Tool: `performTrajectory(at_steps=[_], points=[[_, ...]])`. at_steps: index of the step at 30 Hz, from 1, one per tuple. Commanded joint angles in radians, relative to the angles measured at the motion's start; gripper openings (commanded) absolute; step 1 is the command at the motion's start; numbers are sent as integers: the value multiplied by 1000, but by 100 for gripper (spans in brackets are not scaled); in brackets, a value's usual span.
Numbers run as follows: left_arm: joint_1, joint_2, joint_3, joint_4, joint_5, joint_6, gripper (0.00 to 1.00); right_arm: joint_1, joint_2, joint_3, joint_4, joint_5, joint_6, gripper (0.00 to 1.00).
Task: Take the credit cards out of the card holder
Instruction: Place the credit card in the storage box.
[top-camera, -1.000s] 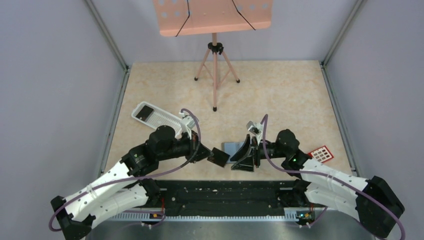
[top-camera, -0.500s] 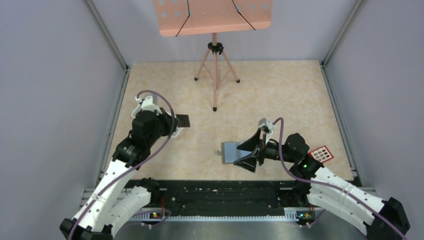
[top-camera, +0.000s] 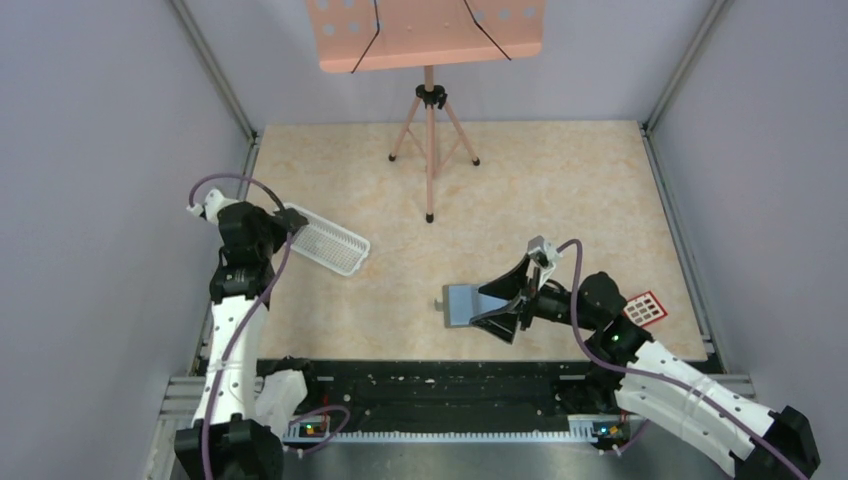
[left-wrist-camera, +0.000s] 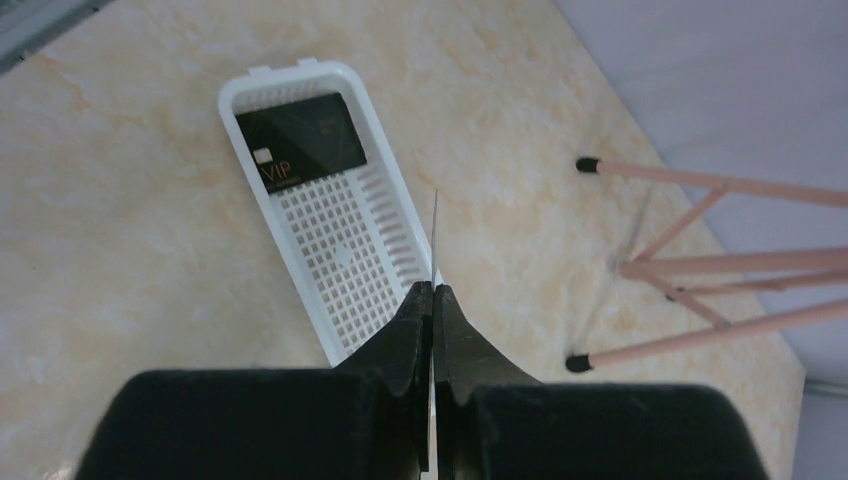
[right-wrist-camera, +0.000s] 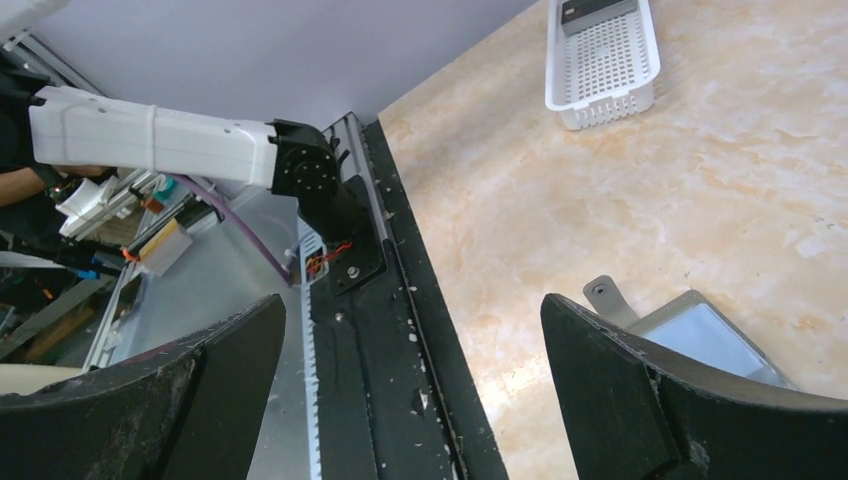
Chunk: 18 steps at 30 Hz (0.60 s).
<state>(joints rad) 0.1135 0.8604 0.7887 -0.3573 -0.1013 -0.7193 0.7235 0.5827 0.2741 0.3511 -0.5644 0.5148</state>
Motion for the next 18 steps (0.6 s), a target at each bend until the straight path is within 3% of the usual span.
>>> performTrajectory(at_steps=[1, 13, 18], points=[[87, 45, -7, 176, -19, -78, 0, -6, 3, -4, 37, 15, -26, 99], [226, 247, -33, 287, 27, -106, 0, -7, 25, -14, 82, 61, -81, 99], [287, 297, -127, 458, 91, -121, 0, -7, 16, -21, 78, 88, -105, 99]])
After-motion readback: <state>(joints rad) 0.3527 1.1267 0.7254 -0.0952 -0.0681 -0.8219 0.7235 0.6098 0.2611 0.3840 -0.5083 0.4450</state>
